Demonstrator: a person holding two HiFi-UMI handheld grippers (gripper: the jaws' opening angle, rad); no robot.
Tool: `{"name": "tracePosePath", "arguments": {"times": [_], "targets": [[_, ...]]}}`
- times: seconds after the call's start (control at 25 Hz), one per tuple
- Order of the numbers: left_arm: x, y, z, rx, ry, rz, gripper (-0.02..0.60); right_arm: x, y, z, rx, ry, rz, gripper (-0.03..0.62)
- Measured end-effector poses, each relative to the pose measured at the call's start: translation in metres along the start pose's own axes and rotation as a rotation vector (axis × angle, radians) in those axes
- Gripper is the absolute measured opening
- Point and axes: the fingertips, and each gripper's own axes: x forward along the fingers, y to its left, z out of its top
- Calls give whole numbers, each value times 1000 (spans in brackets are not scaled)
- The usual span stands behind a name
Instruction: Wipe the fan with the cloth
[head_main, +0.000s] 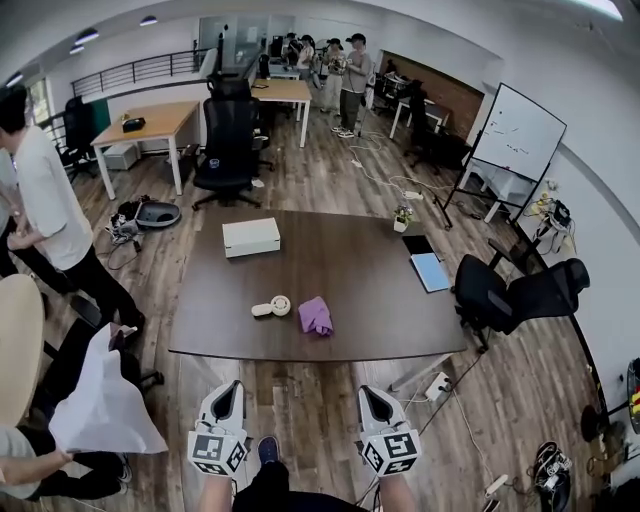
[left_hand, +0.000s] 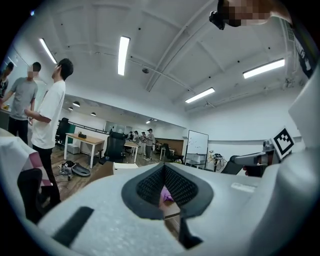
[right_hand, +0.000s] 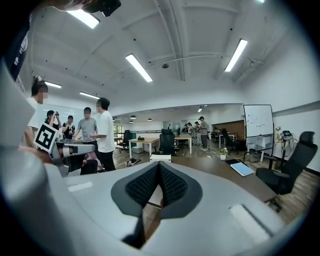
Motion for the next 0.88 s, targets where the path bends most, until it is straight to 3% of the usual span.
{"name": "tracePosePath", "arguments": {"times": [0.24,0.56,0.88], "targets": [[62,40,26,96,9,-46,-3,70,-9,13,96,5,-33,11],[131,95,44,91,6,-83,-3,146,-22,31,84,-1,-80,11],[180,114,35,77,32,-74,-3,195,-39,36,83,21,-63,11]]}}
